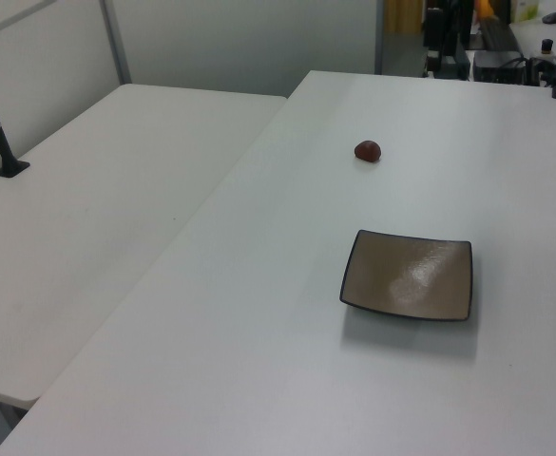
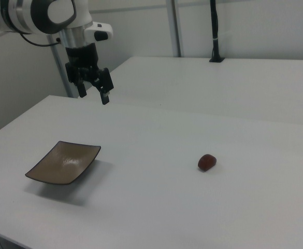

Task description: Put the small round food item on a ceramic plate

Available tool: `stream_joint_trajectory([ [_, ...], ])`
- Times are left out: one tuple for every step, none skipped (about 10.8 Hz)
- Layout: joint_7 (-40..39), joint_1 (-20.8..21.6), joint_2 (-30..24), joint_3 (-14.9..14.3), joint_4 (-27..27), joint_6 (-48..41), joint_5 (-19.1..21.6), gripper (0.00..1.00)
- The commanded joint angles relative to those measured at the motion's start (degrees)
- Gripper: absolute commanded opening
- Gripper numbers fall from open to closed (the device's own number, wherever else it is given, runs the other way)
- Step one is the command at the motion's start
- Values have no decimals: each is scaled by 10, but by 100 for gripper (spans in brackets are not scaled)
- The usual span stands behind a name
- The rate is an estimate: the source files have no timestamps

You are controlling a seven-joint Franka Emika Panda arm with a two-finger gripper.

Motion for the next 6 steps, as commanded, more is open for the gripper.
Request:
stream_joint_trajectory([
  [-6,13,-4,-15,-23,28,7,100],
  [-6,13,-4,-15,-23,29,7,100],
  [-5,13,-4,-15,-23,30,7,100],
  [-6,13,-4,-15,-23,30,7,100],
  [-6,13,-4,-15,-23,30,7,100],
  [-5,13,-4,-15,-23,30,7,100],
])
